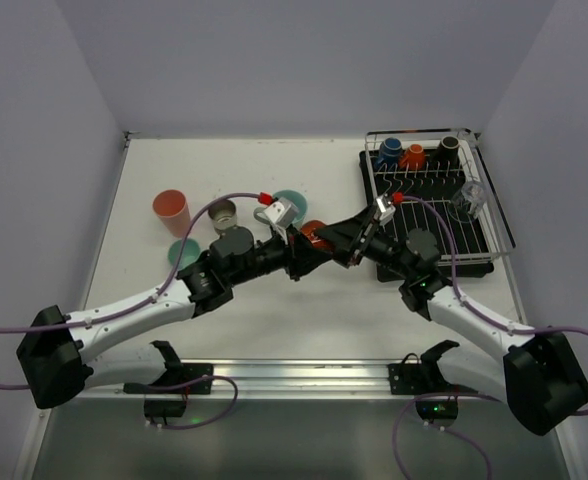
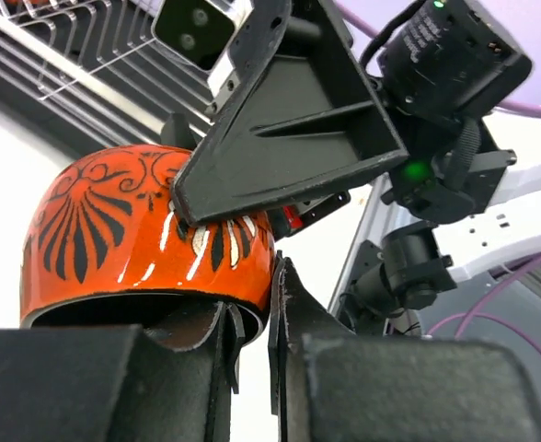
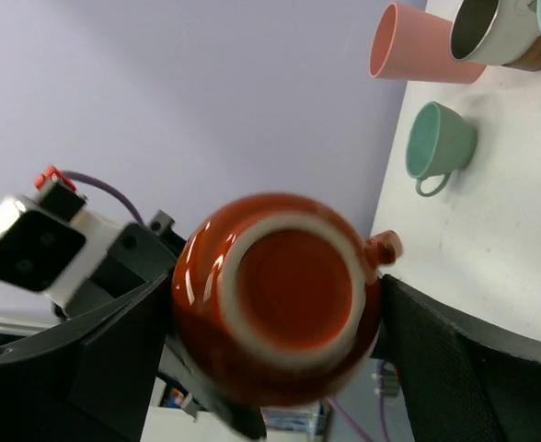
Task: Unload the cups from the dish rack
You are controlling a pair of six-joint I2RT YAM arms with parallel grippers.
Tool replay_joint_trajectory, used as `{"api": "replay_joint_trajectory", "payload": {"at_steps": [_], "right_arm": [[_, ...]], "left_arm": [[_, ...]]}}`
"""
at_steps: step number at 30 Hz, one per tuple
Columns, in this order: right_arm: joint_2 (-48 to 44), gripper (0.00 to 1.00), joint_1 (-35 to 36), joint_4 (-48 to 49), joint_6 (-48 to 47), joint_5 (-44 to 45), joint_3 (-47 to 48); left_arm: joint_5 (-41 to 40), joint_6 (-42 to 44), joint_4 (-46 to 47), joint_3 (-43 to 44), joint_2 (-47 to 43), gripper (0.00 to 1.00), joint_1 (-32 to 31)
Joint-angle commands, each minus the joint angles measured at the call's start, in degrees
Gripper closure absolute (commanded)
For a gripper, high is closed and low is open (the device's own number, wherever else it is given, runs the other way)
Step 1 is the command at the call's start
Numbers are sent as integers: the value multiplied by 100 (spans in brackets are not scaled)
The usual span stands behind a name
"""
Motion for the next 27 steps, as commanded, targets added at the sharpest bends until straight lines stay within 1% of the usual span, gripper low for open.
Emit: {"api": "replay_joint_trajectory", "payload": {"at_steps": [1,3,4,6,7,8,9,10,11,12,13,15,17,20,24,27], "right_arm": [[-62,3,93,77,-426,-292,79],[-141,1,84,-293,-811,-266,79],[-290,1,93,-747,-970,-222,44],[-518,1,85,-1207,-1435,85,-35],[-650,1,93,-1757,-1621,234,-62],[-886,1,85,-2067,-1823,392,-71],[-1002,1,93,-2331,-2190,681,-80],[-1107,1,93,-2786,-2368,805,-88],[-1213,1,93,-2974,-2500,920,-106],[-1397,1,93,-3124,-2745,1112,-123],[-1477,1,93,-3403,-2852,1175,-124],[-1687,1,84,-3634,-3106,1315,-97],[-1802,1,84,-3871,-3222,1395,-80],[-1943,1,85,-4091,-3415,1457,-36],[-2049,1,84,-4346,-3661,1588,26],[-2163,1,84,-4496,-3766,1720,26]], "left_arm": [[-1525,297,-947,500,-218,100,129],[-2041,376,-1510,562,-333,100,129],[-2227,394,-2165,614,-359,100,129],[-2683,403,-2915,659,-377,100,147],[-2852,377,-3606,737,-351,100,173],[-2958,316,-3900,773,-316,100,225],[-2959,289,-4434,860,-185,100,391],[-2898,289,-4648,896,-114,100,515],[-2784,341,-4824,940,-9,100,681],[-2470,394,-4974,966,227,100,866],[-2319,455,-5184,1036,343,100,1242],[-2098,675,-5422,1229,745,100,1517],[-2132,850,-5599,1431,1019,100,1579],[-2063,1070,-5819,1713,1695,100,1781],[-1633,1194,-5513,1617,2075,100,2167],[-1492,1203,-5337,1555,2198,100,2308]]}}
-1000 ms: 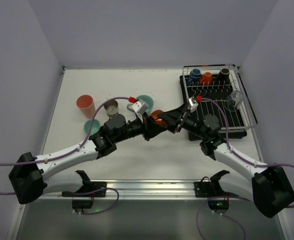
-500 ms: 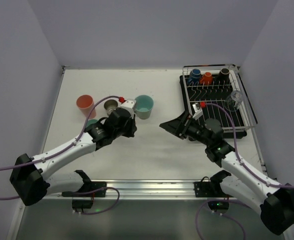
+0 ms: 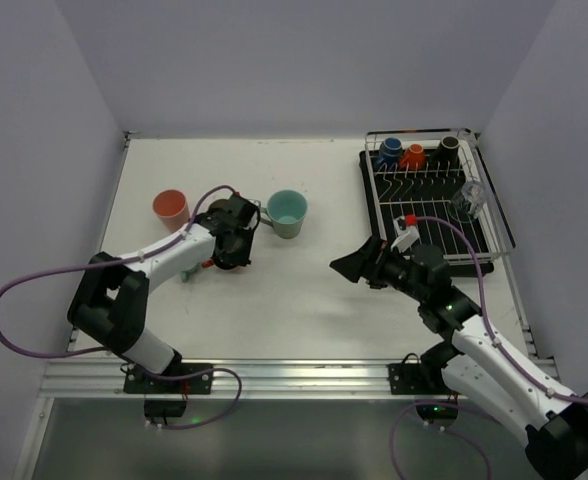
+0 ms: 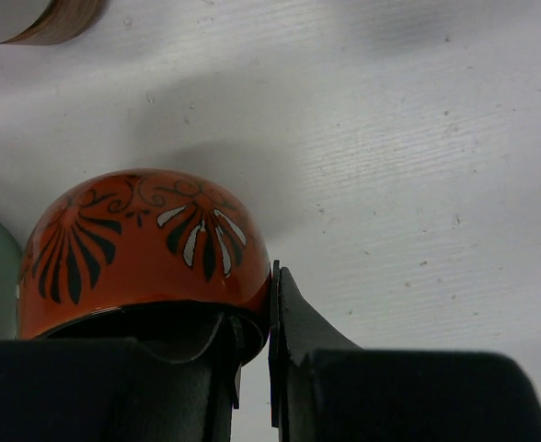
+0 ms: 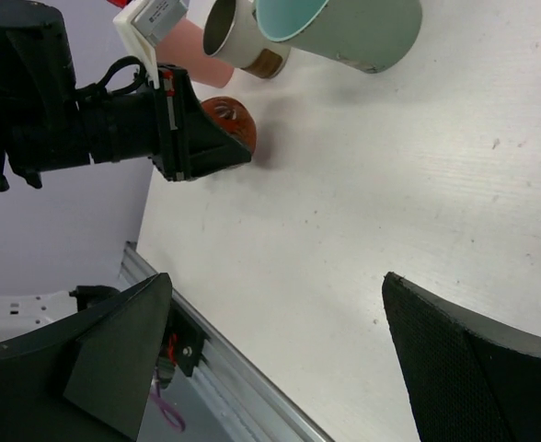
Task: Unload the cups from the dish rack
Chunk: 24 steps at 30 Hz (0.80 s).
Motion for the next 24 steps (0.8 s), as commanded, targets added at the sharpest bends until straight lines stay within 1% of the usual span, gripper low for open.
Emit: {"api": "replay_joint_trajectory", "payload": {"at_steps": [1,3,8,9,11,12,14,15,17,18,19,20,21,24], "right_arm": [[-157,1,4,-343,-379,269,155],[-148,1,4,-379,-440,313,172],[-43,1,4,-414,-493,305,252],[-34,1,4,-414,-494,305,252],[10,1,4,-414,-502,305,269],[10,1,4,-423,-502,322,278],[28,1,4,-423,-511,331,287],[28,1,4,-449,-511,366,304],[19,1,4,-501,-555,427,401],[2,1,12,-571,-581,445,445],[1,1,4,-616,-616,489,549],[-7,1,4,-686,-686,515,603],[-16,1,4,-739,-713,542,673],[-51,1,3,-1115,-889,726,1006]], "left_arm": [[454,352,165,121,13,100,217],[638,379,227,78,109,100,375],[1087,432,315,77,320,99,507],[1148,449,298,95,338,96,525],[1131,458,219,121,382,92,543],[1114,458,201,121,382,86,551],[966,467,105,130,347,79,569],[895,458,87,130,321,74,578],[798,449,69,139,233,69,578],[719,449,34,165,198,65,578],[718,441,16,174,128,63,578],[518,440,-19,200,101,62,578],[473,440,-28,209,75,58,578],[358,484,-80,236,-22,52,578]]}}
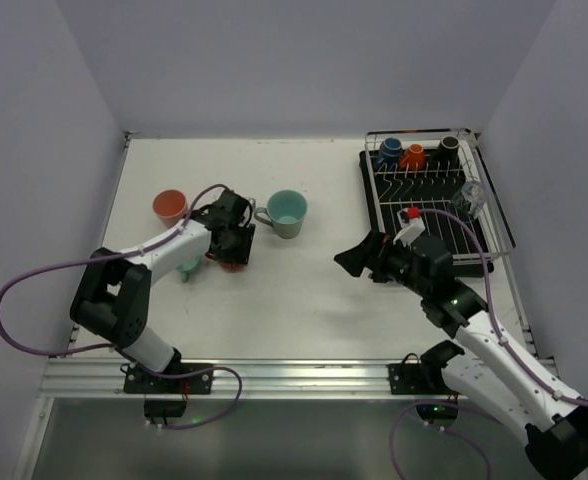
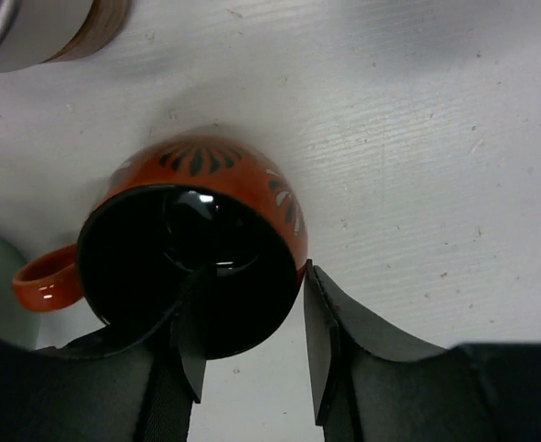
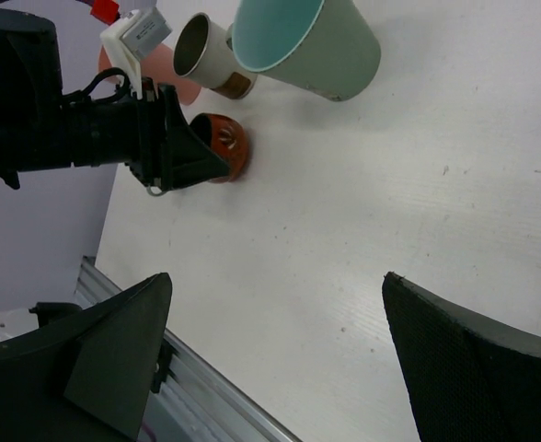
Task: Unload the cups from the dish rack
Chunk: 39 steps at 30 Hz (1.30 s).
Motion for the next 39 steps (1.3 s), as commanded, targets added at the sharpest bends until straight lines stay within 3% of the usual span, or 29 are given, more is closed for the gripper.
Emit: {"api": "replay_joint_trajectory", "payload": {"at_steps": [1,5,12,18,20,25,33,39], "right_arm": [[-112,1,4,-400,-368,383,577],[-271,1,-14,-743,-492,874,884],[-280,3,-286,-1235,-835,1796,1551],[412,4,-1867,-1262,-1116,1966,2289],[686,3,-2323,-1262,-1177,2281,2492],[1887,1,-2913,-1244,-1380,3388,3213],[3367,1,-3564,-1236,-1485,3679,3838],[4184,1,-3811,-1244,-1442,4021,4154]], "left_arm": [[-169,174,-216,240,-374,51,47],[-222,192,-199,319,-682,40,38],[-64,227,-111,433,-1384,31,38],[1375,437,775,258,-2939,23,-94],[1954,455,1345,-83,-3642,19,-164],[2467,490,1919,-883,-4794,7,-208],[1792,552,1920,-1219,-5577,1,-875],[957,614,1700,-1175,-5622,0,-1350]]}}
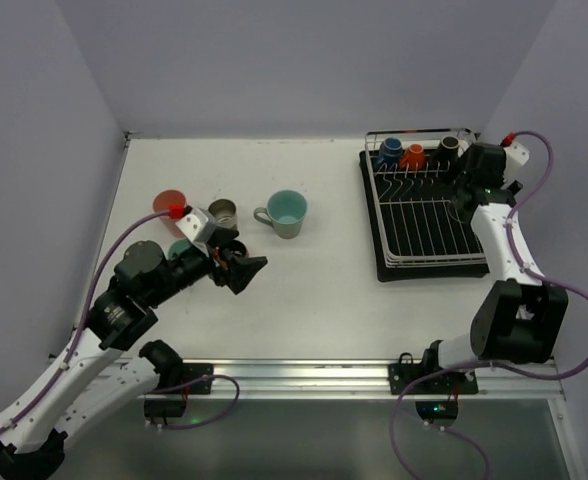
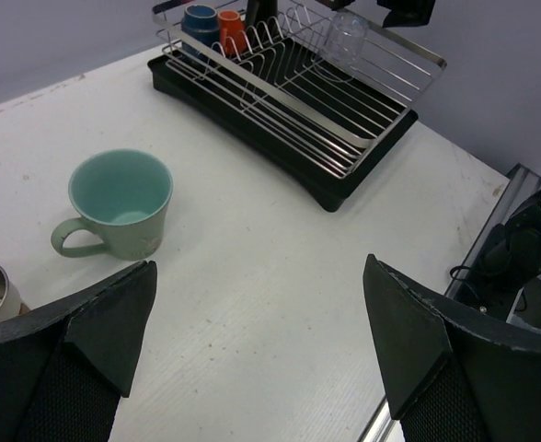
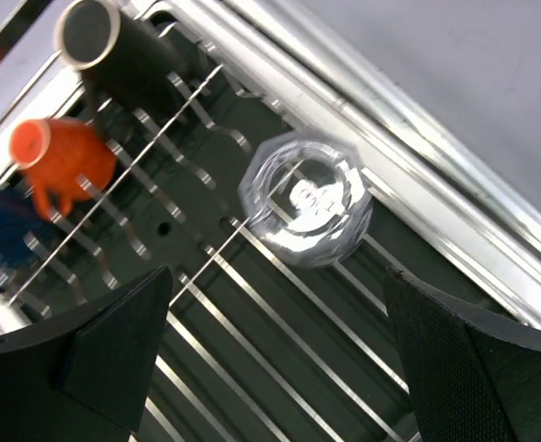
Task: Unload the cups from the dish rack
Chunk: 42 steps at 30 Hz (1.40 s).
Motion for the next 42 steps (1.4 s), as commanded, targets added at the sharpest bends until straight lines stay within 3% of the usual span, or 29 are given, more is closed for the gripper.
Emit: {"api": "replay_joint_trajectory", "payload": {"at_steps": [1,13,21,24,25,28,29,32,39,42], "right_arm": [[272,1,-154,47,-49,515,415],[1239,1,-348,-84,-75,374,968],[1679,8,-356,-93,-111,242,1232],[1802,18,-357,-93,-155,277,1311],[1811,28,-348,-93,-146,277,1303],[1636,46,-348,-76,-120,216,1198],[1383,61,-356,81,-137,190,1014],[951,72,-348,232,-128,-38,706],[-525,79,-304,636,310,-1180,-278],[-1323,79,-295,899,626,-2154,-761]], "left_arm": [[-604,124,-96,64,-11,0,-205],[-1062,168,-150,73,41,0,-443],[-1150,185,-158,55,182,0,-443],[-1212,186,-150,64,217,0,-434],[-1220,185,-150,64,226,0,-443],[-1212,203,-158,64,288,0,-417],[-1220,203,-158,64,331,0,-408],[-1212,186,-150,73,445,0,-382],[-1116,133,-115,231,823,0,-311],[-731,-78,25,407,1061,0,-302]]}}
